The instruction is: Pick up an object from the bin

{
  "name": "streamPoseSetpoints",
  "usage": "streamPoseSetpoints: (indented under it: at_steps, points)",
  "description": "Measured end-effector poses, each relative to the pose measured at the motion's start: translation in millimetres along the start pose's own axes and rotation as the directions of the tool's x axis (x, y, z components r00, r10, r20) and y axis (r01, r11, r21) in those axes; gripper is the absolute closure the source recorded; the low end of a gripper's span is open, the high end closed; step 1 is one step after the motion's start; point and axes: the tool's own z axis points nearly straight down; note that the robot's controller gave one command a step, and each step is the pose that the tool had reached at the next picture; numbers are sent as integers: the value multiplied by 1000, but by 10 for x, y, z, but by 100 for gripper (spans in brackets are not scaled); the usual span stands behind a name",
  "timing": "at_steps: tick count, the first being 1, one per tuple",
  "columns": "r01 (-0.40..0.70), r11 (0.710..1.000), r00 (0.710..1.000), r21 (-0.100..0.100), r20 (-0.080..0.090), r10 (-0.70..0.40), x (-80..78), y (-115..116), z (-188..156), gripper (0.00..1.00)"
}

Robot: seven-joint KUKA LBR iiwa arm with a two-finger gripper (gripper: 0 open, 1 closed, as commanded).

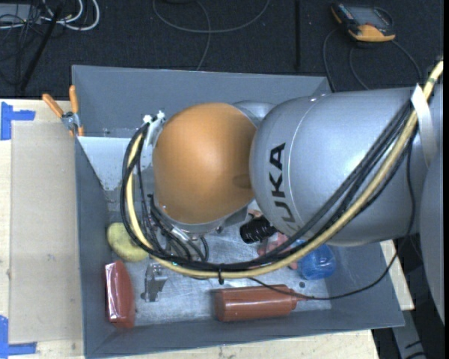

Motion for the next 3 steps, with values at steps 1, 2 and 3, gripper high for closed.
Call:
streamPoseSetpoints:
  at_steps: [1,2,3]
  points:
    - [-5,1000,1000,-2,7,5,-22,-16,-35,0]
    - [14,1000,1000,-4,13,-14,-499,-48,658,0]
    - [-178,984,984,-7,13,178,-983,-148,1337,0]
